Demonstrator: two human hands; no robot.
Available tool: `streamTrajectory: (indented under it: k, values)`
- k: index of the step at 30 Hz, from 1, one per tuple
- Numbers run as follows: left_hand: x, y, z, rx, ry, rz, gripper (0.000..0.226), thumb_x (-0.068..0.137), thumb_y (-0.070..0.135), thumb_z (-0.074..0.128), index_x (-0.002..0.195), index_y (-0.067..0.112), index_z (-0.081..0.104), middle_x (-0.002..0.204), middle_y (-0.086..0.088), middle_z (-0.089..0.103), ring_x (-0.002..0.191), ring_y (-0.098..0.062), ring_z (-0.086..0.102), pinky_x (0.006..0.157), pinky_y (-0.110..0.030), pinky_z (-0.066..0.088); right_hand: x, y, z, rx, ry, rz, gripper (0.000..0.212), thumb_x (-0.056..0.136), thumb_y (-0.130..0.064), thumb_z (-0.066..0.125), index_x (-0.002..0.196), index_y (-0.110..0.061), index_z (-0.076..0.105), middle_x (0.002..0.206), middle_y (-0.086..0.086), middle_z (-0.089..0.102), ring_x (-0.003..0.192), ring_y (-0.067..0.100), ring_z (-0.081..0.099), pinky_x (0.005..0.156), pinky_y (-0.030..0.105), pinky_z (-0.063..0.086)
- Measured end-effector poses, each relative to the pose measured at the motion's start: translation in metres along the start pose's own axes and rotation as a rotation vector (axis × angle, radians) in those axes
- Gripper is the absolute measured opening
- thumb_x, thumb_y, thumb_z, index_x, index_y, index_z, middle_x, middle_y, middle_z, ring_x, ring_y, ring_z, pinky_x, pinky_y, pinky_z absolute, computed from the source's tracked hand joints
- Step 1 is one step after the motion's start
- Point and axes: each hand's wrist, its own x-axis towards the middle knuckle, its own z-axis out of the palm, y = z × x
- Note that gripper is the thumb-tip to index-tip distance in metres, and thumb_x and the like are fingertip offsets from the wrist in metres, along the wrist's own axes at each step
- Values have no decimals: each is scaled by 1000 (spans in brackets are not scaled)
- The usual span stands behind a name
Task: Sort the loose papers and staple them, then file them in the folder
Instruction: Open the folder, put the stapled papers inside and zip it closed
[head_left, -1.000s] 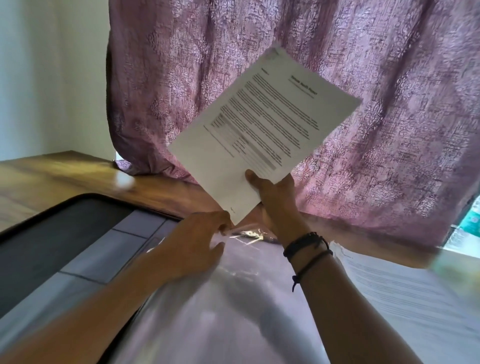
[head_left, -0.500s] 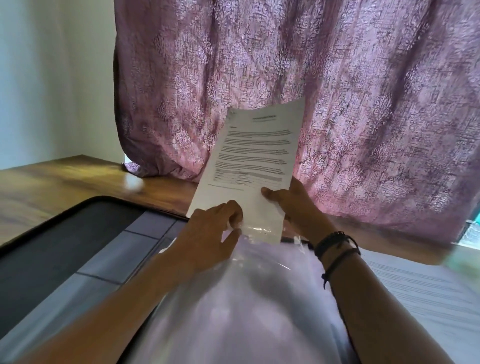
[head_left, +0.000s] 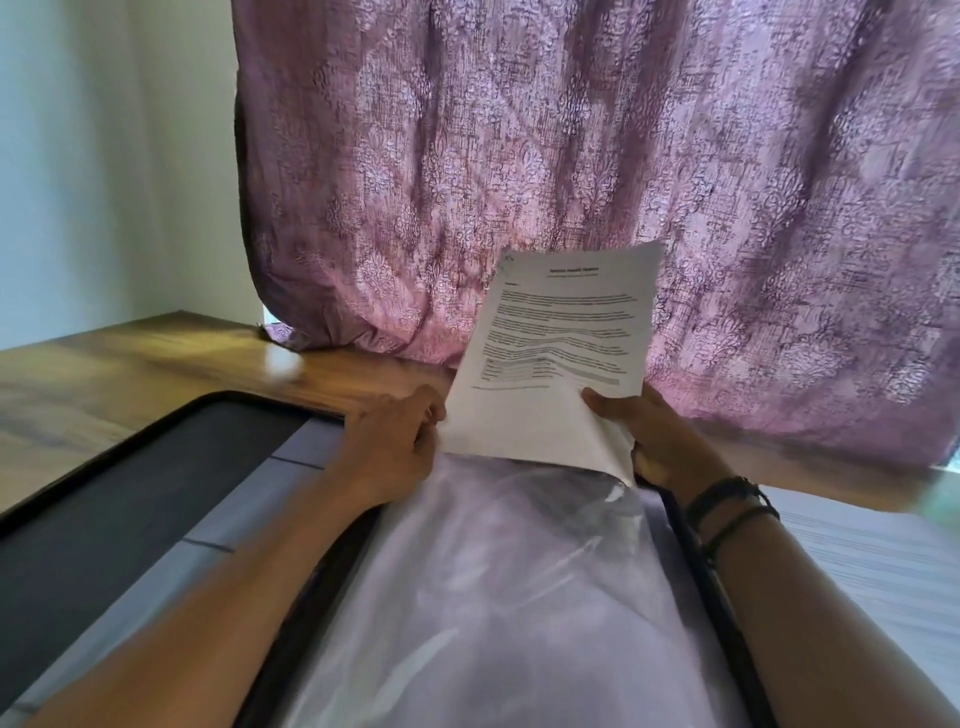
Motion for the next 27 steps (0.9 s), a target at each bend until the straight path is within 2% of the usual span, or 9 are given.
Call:
streamTrajectory:
  k: [6, 10, 12, 14, 18, 20, 23, 25, 27]
  values:
    - [1, 0, 3, -85, 57, 26, 31, 75, 7, 57, 87, 33, 45, 71, 14, 62, 78, -14, 57, 80, -38, 44, 2, -2, -1, 58, -49, 30, 55, 84, -1, 65, 137, -5, 49, 132, 20, 59, 120, 41, 57, 101, 56, 45]
    - [2, -2, 5, -92, 69, 34, 23, 74, 14, 52, 85, 31, 43, 75, 11, 61, 79, -18, 56, 79, -40, 45, -3, -3, 4, -104, -138, 104, 48, 87, 2, 61, 133, -7, 52, 125, 14, 65, 111, 31, 65, 84, 38, 58]
    - [3, -3, 6, -71, 80, 37, 18, 76, 22, 50, 88, 31, 42, 77, 9, 61, 78, -20, 57, 76, -39, 44, -4, -2, 6, -225, -175, 117, 46, 88, 5, 59, 132, -7, 53, 125, 12, 65, 110, 28, 65, 81, 33, 59]
    - [4, -3, 5, -50, 64, 26, 19, 77, 31, 52, 95, 33, 43, 77, 10, 62, 81, -19, 58, 76, -38, 42, -2, 2, 5, -319, -171, 95, 46, 89, 7, 57, 134, -6, 52, 128, 12, 63, 115, 29, 62, 86, 34, 57]
    - [3, 1, 3, -17, -16, 35, 27, 79, 51, 43, 102, 42, 56, 83, 15, 62, 92, -15, 58, 89, -41, 43, 2, 5, -5, -243, -99, 86, 48, 89, 8, 57, 134, -6, 52, 131, 14, 61, 120, 33, 58, 102, 49, 47]
    - [2, 4, 4, 42, -61, 39, 37, 78, 58, 36, 99, 43, 63, 88, 14, 59, 100, -17, 54, 96, -43, 38, -1, 4, -9, -202, -108, 103, 48, 88, 6, 59, 134, -8, 53, 130, 12, 63, 118, 32, 60, 100, 47, 49]
    - [0, 3, 5, 87, -74, 52, 35, 77, 59, 40, 96, 43, 64, 88, 16, 55, 104, -15, 51, 97, -42, 33, -6, 2, -9, -130, -133, 118, 48, 89, 6, 58, 133, -10, 53, 128, 10, 64, 110, 27, 65, 88, 35, 57]
    - [-1, 2, 5, 89, -83, 69, 38, 76, 63, 38, 94, 41, 64, 89, 16, 55, 103, -15, 51, 97, -41, 35, -7, 5, -10, -103, -169, 131, 48, 88, 5, 59, 133, -12, 53, 128, 10, 64, 113, 29, 63, 91, 38, 55]
    - [-1, 1, 5, 75, -58, 87, 40, 71, 66, 37, 88, 40, 64, 93, 14, 55, 102, -13, 51, 96, -41, 37, -5, 9, -11, -86, -185, 153, 48, 87, 4, 61, 133, -11, 53, 129, 12, 63, 117, 32, 61, 99, 45, 50]
